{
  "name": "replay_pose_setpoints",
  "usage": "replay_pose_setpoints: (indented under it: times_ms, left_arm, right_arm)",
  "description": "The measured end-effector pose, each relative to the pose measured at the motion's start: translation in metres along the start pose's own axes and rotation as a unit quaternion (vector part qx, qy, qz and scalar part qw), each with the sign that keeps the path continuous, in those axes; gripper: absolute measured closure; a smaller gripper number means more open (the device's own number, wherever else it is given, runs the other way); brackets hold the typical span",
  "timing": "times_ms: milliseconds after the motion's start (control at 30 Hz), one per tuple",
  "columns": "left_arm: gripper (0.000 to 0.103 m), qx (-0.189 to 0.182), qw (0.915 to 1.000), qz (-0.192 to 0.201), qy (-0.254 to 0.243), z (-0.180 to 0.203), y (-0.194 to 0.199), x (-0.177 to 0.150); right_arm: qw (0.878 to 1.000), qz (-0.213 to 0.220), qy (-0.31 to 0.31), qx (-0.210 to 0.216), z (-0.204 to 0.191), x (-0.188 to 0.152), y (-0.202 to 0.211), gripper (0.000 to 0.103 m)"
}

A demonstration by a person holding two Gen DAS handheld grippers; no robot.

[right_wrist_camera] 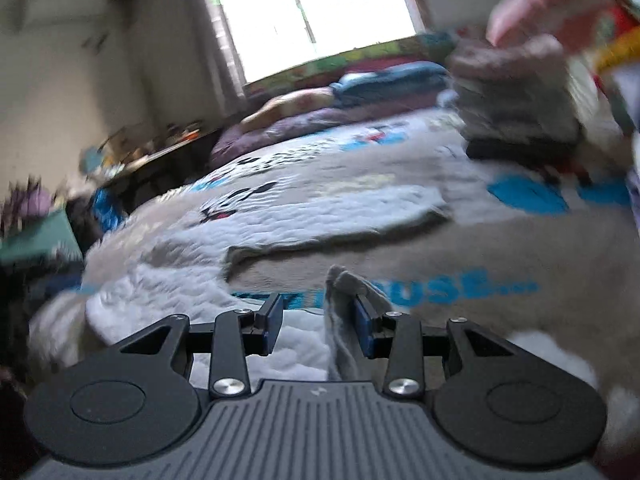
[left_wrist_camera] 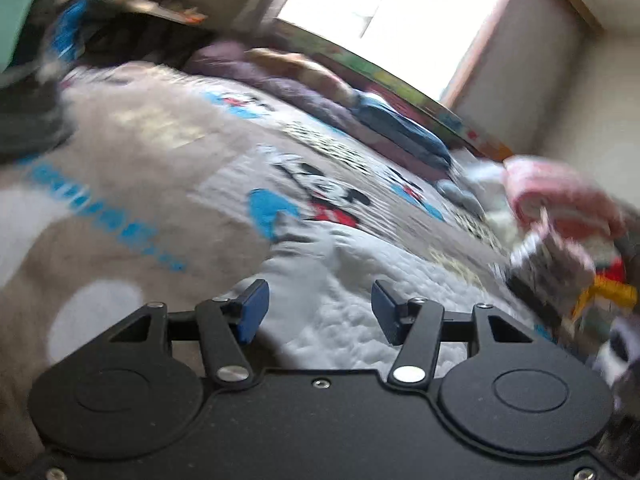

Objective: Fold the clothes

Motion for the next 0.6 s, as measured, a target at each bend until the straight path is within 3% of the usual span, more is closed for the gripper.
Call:
replay_pose_setpoints:
  times_ms: [67, 133, 233, 367, 467, 533, 600]
  left_arm:
    - [0.048, -0.009, 0.9997, -0.019, -0.010, 0.004, -0.020, -0.006]
    - [0.051, -0.004, 0.9931, -0.113, -0.031, 0.004, -0.048, -0.034]
    - [0.051, 0.017, 0.9909, -0.104, -0.084, 0.013, -0.037, -0.030]
    - [0.052, 0.012, 0.9953, -0.036, -0.089, 0.017, -0.014, -0.015]
    - [0.052, 0.013, 0.9953, -0.054, -0.080, 0.017, -0.022, -0.018]
    - [0.049, 0.013, 0.9949, -0.067, -0.074, 0.018, -0.028, -0.020]
    - [0.045, 0.013, 0.9943, -0.081, -0.069, 0.018, -0.034, -0.023]
  right_arm:
    - [0.999, -0.001, -0.004, -0.053, 0.009, 0.003, -0.003, 0.064]
    - [0.993, -0.018, -0.036, -0.108, 0.034, 0.000, -0.004, 0.064]
    - [0.985, 0.003, -0.080, -0.150, 0.060, 0.007, 0.008, 0.063]
    - [0.992, 0.040, -0.054, -0.109, 0.054, 0.013, 0.026, 0.060]
    - [0.998, 0.027, 0.018, -0.050, 0.028, 0.005, 0.023, 0.060]
    - [0.997, -0.025, 0.061, -0.031, 0.012, -0.009, 0.005, 0.059]
    - [0.989, -0.111, 0.079, -0.056, 0.015, -0.031, -0.023, 0.058]
Point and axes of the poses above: each gripper's, at about its wrist camera, not at the fingertips, and y roughly against the way its jaws point, z to its right, x to its top, the point moved 5 cm from there along -y, roughly the way its jaws point, and after that the axes turned 14 degrees about -y, right-handed, at the moved point
